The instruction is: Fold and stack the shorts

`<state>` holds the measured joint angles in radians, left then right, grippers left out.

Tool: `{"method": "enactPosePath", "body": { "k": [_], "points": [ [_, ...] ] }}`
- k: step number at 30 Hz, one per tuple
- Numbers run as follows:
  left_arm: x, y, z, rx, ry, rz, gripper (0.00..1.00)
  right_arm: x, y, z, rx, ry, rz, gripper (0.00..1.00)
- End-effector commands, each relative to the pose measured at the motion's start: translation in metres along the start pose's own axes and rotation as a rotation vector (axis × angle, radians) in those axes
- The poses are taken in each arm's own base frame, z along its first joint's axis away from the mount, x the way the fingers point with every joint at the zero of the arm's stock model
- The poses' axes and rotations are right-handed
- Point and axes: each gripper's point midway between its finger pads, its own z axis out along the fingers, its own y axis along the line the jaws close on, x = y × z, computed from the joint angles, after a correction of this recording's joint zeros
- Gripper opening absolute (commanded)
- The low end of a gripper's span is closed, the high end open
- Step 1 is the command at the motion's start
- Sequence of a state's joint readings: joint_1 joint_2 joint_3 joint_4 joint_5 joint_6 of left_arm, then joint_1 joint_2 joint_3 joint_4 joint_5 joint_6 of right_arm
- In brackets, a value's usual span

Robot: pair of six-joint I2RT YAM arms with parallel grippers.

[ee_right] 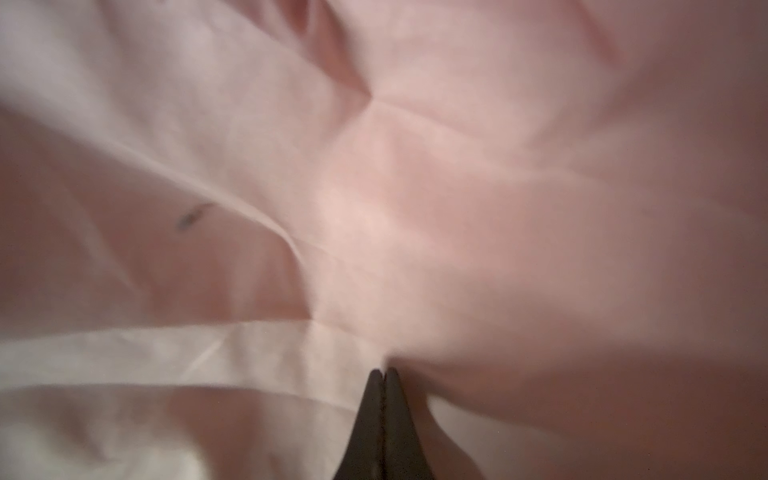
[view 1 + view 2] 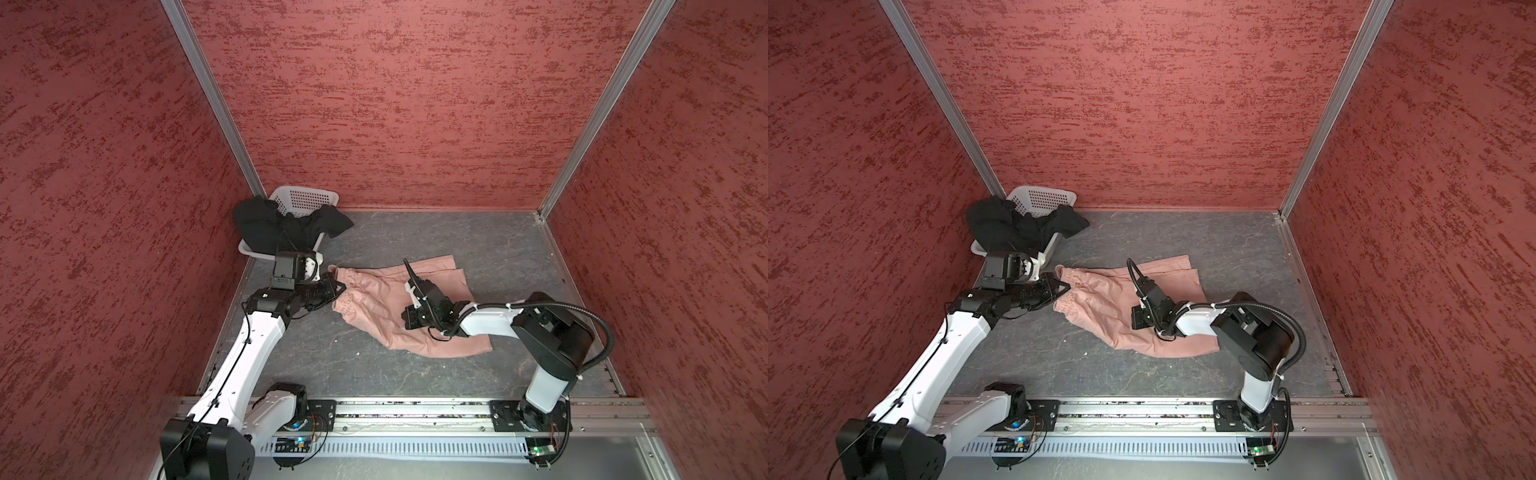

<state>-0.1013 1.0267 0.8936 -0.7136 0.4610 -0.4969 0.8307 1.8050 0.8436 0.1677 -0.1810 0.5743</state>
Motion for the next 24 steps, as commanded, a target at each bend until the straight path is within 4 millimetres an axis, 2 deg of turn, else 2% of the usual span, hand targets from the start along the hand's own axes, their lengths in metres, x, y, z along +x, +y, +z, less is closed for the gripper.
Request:
{"method": "enactPosePath", "body": {
  "k": [1, 4, 6, 9, 12, 14, 17, 21, 24],
  "points": [
    [-0.01, 0.003, -0.011, -0.053, -0.043, 0.047, 0.0, -0.007, 0.042, 0.015, -0.17, -0.019, 0.024, 0.0],
    [-0.018, 0.003, -0.017, -0.085, -0.056, 0.068, 0.0, -0.009, 0.059, 0.021, -0.213, -0.018, 0.01, 0.0],
    [-0.024, 0.002, -0.022, -0.11, -0.069, 0.086, 0.0, -0.018, 0.072, 0.016, -0.246, -0.046, 0.0, 0.0],
    [-0.036, 0.006, -0.033, -0.169, -0.095, 0.109, 0.0, -0.037, 0.088, -0.01, -0.282, -0.123, -0.008, 0.06],
    [-0.046, 0.01, -0.039, -0.205, -0.109, 0.118, 0.0, -0.045, 0.089, -0.036, -0.26, -0.168, -0.027, 0.08],
    [-0.049, 0.011, -0.04, -0.206, -0.114, 0.122, 0.0, -0.038, 0.088, -0.043, -0.25, -0.139, -0.041, 0.08],
    [-0.05, 0.008, -0.037, -0.184, -0.107, 0.12, 0.0, -0.014, 0.089, -0.043, -0.283, -0.067, -0.041, 0.01],
    [-0.047, 0.009, -0.03, -0.164, -0.093, 0.116, 0.0, 0.022, 0.1, -0.024, -0.307, 0.039, -0.077, 0.0],
    [-0.045, 0.01, -0.027, -0.158, -0.088, 0.107, 0.0, 0.038, 0.115, -0.003, -0.337, 0.098, -0.091, 0.0]
  ]
}}
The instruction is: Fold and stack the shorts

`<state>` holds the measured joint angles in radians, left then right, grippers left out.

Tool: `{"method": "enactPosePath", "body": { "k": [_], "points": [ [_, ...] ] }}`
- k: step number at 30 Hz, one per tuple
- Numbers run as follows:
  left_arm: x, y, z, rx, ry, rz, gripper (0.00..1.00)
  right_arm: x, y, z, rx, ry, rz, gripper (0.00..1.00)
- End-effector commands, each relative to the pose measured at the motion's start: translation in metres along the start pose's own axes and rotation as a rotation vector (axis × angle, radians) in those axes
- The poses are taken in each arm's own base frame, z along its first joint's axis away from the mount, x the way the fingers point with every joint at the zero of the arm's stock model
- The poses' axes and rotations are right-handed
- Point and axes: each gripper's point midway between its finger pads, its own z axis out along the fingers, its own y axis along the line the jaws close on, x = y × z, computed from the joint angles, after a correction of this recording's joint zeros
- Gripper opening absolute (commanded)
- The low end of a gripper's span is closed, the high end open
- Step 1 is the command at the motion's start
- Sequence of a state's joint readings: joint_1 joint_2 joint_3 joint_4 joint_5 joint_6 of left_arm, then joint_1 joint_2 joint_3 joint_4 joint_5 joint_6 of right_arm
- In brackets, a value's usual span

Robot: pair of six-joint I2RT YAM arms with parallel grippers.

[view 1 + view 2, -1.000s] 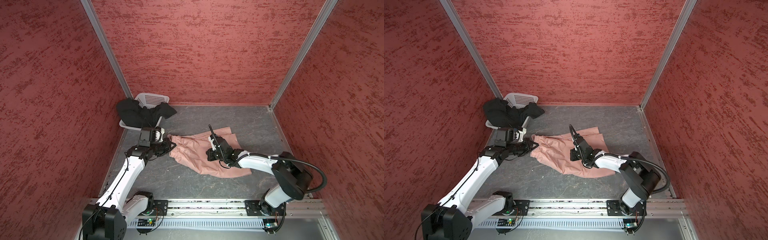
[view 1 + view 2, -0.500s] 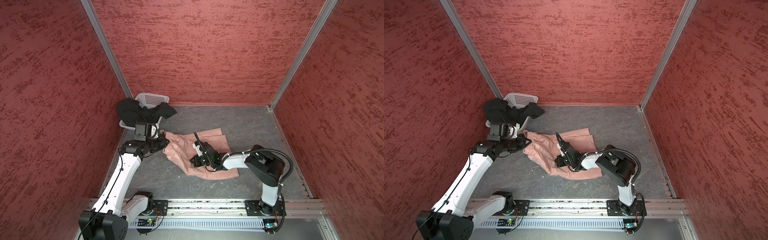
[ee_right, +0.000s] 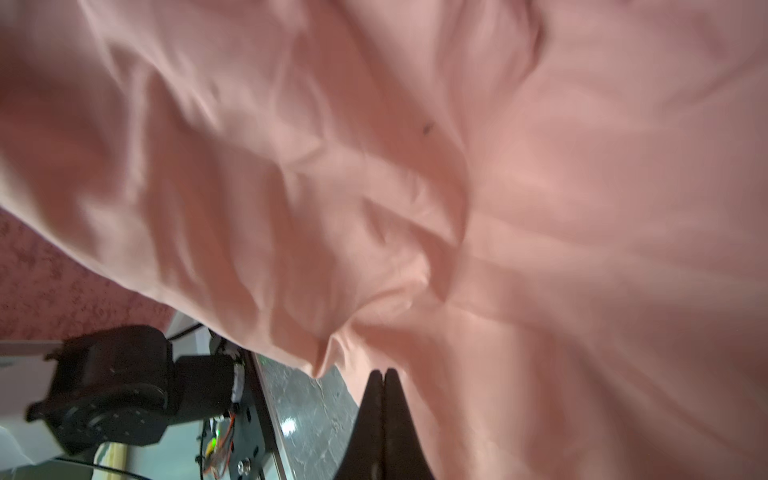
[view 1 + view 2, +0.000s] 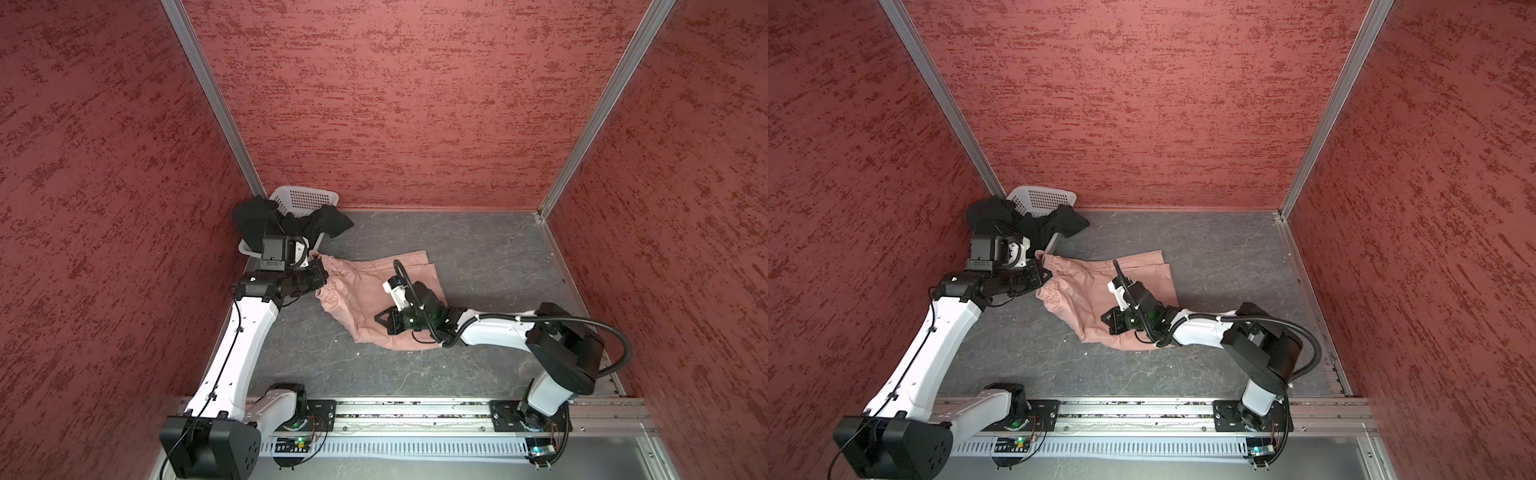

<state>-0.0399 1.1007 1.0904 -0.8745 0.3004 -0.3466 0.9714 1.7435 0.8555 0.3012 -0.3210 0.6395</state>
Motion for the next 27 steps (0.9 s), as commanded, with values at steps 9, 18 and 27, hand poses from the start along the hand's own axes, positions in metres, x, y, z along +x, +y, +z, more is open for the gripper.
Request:
{"method": "enactPosePath", "body": {
  "k": [9, 18, 27],
  "points": [
    [-0.008, -0.004, -0.002, 0.026, -0.023, 0.034, 0.0, 0.066, 0.004, 0.046, -0.034, 0.294, 0.064, 0.0],
    [-0.014, -0.008, -0.01, 0.028, -0.037, 0.054, 0.0, -0.016, 0.032, 0.007, 0.004, 0.036, -0.052, 0.07],
    [-0.015, -0.008, -0.013, 0.027, -0.039, 0.067, 0.0, -0.107, -0.021, -0.005, 0.105, -0.176, -0.032, 0.0]
  ]
}}
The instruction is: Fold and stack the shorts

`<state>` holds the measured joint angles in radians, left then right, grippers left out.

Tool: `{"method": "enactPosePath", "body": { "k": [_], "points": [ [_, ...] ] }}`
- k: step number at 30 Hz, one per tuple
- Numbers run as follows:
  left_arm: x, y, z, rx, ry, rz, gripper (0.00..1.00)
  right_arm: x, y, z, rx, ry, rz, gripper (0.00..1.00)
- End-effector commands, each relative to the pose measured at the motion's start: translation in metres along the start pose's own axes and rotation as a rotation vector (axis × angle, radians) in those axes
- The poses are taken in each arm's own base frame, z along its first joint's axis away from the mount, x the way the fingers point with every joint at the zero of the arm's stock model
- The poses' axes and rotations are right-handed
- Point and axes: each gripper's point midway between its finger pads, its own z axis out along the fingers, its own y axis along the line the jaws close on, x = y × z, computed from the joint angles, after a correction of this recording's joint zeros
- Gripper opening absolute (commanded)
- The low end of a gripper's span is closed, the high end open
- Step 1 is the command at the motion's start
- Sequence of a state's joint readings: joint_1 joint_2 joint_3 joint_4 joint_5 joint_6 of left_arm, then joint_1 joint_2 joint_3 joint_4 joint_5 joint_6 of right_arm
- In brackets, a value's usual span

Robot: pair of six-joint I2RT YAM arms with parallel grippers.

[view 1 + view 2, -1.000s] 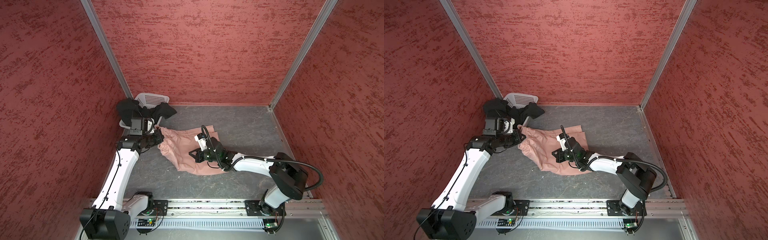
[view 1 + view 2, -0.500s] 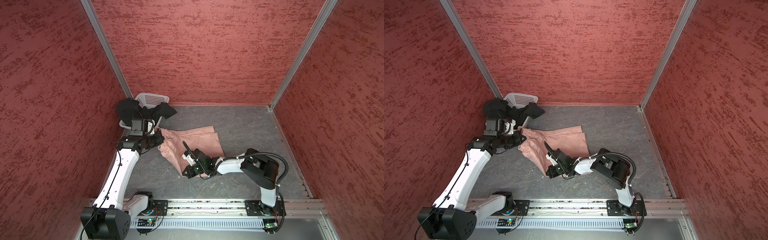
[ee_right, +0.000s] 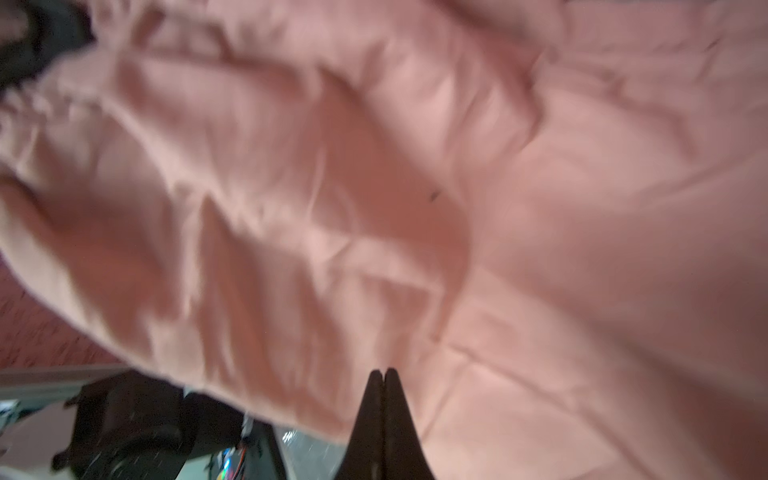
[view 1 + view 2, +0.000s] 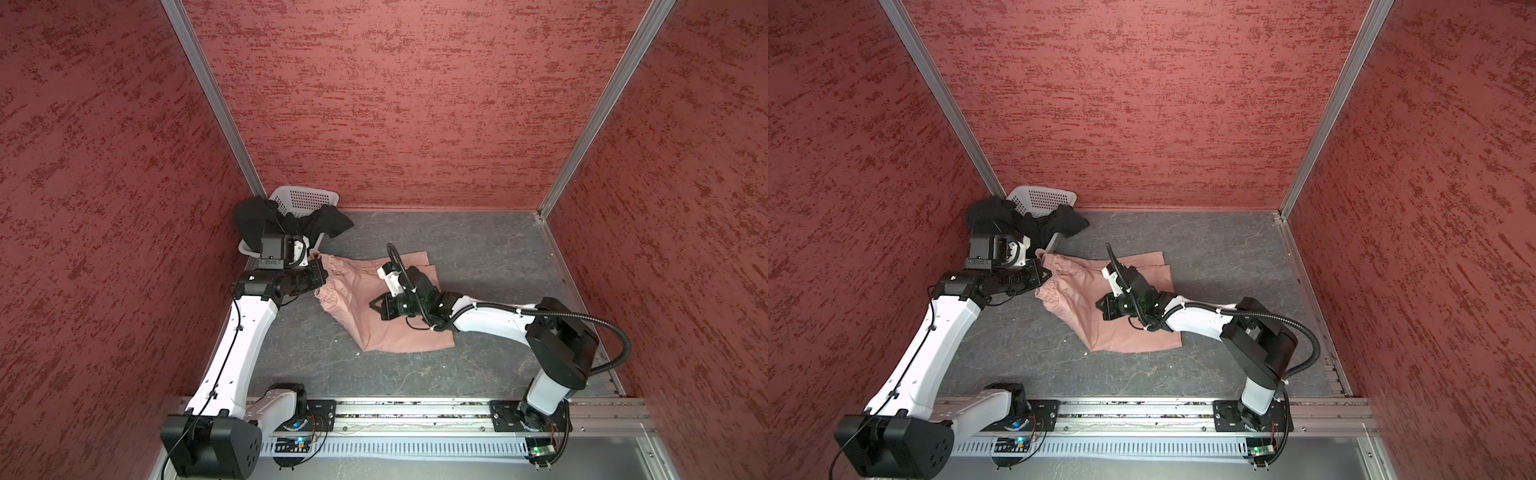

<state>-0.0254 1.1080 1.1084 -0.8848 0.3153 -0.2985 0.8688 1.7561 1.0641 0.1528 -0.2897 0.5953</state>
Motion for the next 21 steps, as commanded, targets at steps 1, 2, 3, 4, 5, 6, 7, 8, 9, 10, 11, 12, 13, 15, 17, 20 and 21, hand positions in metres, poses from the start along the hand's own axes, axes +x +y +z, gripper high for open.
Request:
{"method": "enactPosePath", "body": {
  "k": [1, 2, 3, 4, 5, 6, 7, 8, 9, 10, 11, 12, 13, 15, 17, 20, 21],
  "points": [
    [-0.012, -0.008, -0.011, 0.023, -0.04, 0.032, 0.0, -0.027, -0.02, 0.018, 0.05, -0.057, -0.037, 0.0],
    [-0.013, -0.009, -0.011, 0.026, -0.04, 0.035, 0.0, -0.034, -0.023, 0.026, 0.053, -0.058, -0.046, 0.0],
    [-0.013, -0.01, -0.012, 0.028, -0.042, 0.037, 0.0, -0.038, -0.027, 0.033, 0.056, -0.059, -0.051, 0.0],
    [-0.014, -0.01, -0.013, 0.03, -0.044, 0.039, 0.0, -0.04, -0.033, 0.042, 0.063, -0.056, -0.051, 0.0],
    [-0.015, -0.011, -0.014, 0.031, -0.046, 0.042, 0.0, -0.043, -0.037, 0.052, 0.059, -0.048, -0.051, 0.0],
    [-0.015, -0.011, -0.015, 0.031, -0.047, 0.043, 0.0, -0.043, -0.041, 0.06, 0.058, -0.039, -0.047, 0.0],
    [-0.016, -0.012, -0.015, 0.032, -0.048, 0.048, 0.0, -0.043, -0.044, 0.07, 0.062, -0.031, -0.052, 0.0],
    [-0.016, -0.012, -0.016, 0.028, -0.048, 0.05, 0.0, -0.042, -0.048, 0.079, 0.062, -0.02, -0.048, 0.0],
    [-0.016, -0.011, -0.017, 0.024, -0.049, 0.049, 0.0, -0.041, -0.051, 0.086, 0.063, -0.014, -0.047, 0.0],
    [-0.016, -0.011, -0.018, 0.018, -0.048, 0.052, 0.0, -0.041, -0.053, 0.092, 0.062, -0.007, -0.048, 0.0],
    [-0.017, -0.01, -0.02, 0.01, -0.05, 0.054, 0.0, -0.039, -0.055, 0.097, 0.064, 0.001, -0.045, 0.0],
    [-0.018, -0.009, -0.021, 0.002, -0.053, 0.057, 0.0, -0.039, -0.057, 0.102, 0.062, 0.002, -0.042, 0.0],
    [-0.019, -0.007, -0.023, -0.009, -0.057, 0.058, 0.0, -0.038, -0.057, 0.106, 0.055, 0.008, -0.041, 0.0],
    [-0.021, -0.003, -0.025, -0.036, -0.066, 0.054, 0.0, -0.036, -0.051, 0.114, 0.029, 0.03, -0.049, 0.0],
    [-0.023, 0.001, -0.027, -0.059, -0.071, 0.045, 0.0, -0.037, -0.045, 0.115, 0.006, 0.043, -0.063, 0.0],
    [-0.026, 0.004, -0.029, -0.071, -0.069, 0.047, 0.0, -0.048, -0.04, 0.095, 0.036, 0.021, -0.106, 0.08],
    [-0.027, 0.004, -0.031, -0.073, -0.073, 0.049, 0.0, -0.05, -0.038, 0.087, 0.046, 0.012, -0.118, 0.1]
  ]
}}
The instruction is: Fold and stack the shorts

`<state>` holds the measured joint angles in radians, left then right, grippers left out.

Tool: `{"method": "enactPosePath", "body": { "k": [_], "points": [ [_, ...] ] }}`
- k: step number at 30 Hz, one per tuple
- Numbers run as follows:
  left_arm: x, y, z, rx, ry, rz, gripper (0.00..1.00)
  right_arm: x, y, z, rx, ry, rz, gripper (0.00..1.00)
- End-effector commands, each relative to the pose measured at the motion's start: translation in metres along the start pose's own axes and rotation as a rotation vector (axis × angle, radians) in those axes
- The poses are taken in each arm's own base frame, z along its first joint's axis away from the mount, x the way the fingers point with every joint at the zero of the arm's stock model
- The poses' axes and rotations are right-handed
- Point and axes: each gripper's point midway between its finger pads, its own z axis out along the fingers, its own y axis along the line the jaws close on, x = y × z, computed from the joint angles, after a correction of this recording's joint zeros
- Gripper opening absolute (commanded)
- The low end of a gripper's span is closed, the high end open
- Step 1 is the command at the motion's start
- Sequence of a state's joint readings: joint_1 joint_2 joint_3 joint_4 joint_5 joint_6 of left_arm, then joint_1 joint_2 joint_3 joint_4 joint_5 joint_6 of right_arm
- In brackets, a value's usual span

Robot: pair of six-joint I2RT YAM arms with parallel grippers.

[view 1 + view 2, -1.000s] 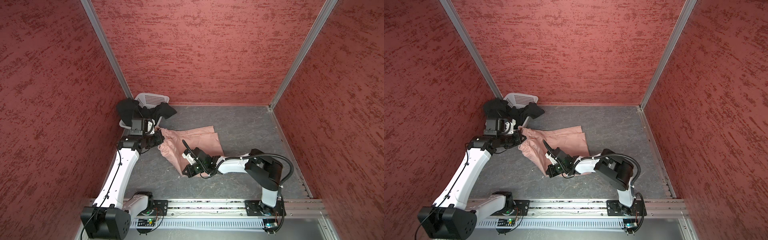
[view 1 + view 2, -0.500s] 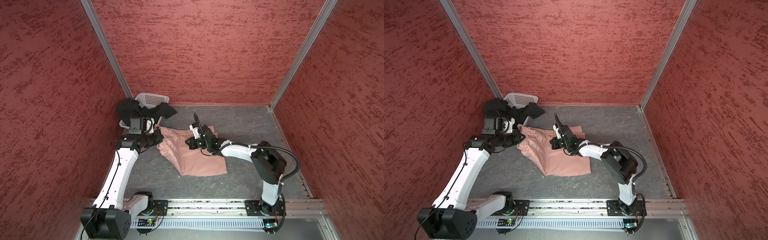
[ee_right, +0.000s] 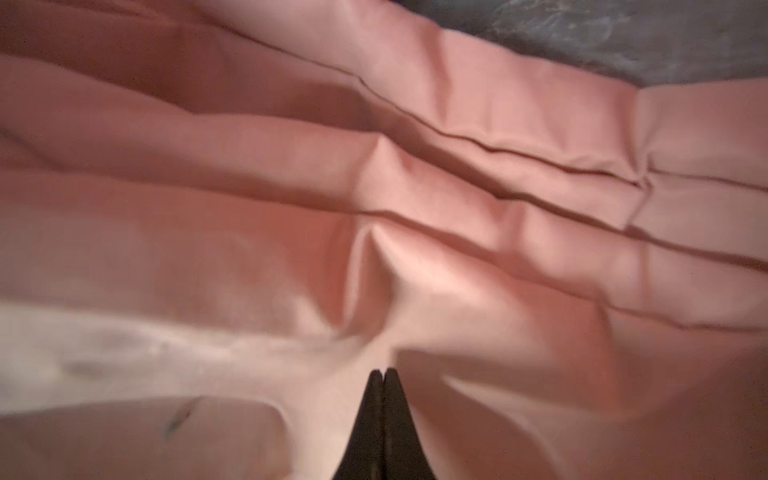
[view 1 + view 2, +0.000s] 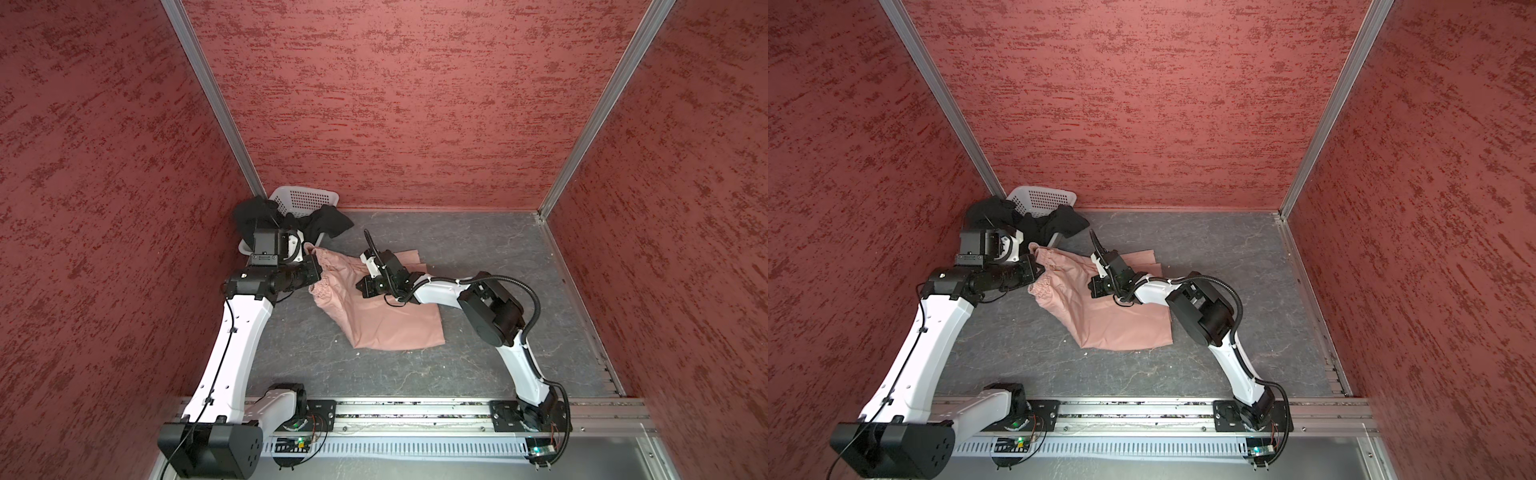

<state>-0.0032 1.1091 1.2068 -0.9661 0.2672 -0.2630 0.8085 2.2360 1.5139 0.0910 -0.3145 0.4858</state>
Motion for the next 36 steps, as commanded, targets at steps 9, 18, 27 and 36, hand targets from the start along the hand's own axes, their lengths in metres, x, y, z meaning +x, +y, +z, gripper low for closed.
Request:
{"method": "enactPosePath", "body": {
  "k": [9, 18, 27, 36],
  "points": [
    [-0.012, -0.003, -0.006, -0.084, 0.024, 0.079, 0.0, 0.039, 0.024, -0.079, -0.084, 0.084, -0.084, 0.05],
    [-0.01, -0.033, 0.005, -0.093, 0.084, 0.182, 0.0, 0.042, -0.044, -0.145, -0.019, -0.005, 0.051, 0.07],
    [-0.008, -0.053, 0.015, -0.062, 0.1, 0.206, 0.0, 0.035, -0.101, -0.215, 0.223, -0.13, 0.051, 0.53],
    [-0.001, -0.082, 0.024, -0.006, 0.103, 0.227, 0.0, 0.053, -0.128, -0.187, 0.219, -0.053, 0.102, 0.41]
  ]
}}
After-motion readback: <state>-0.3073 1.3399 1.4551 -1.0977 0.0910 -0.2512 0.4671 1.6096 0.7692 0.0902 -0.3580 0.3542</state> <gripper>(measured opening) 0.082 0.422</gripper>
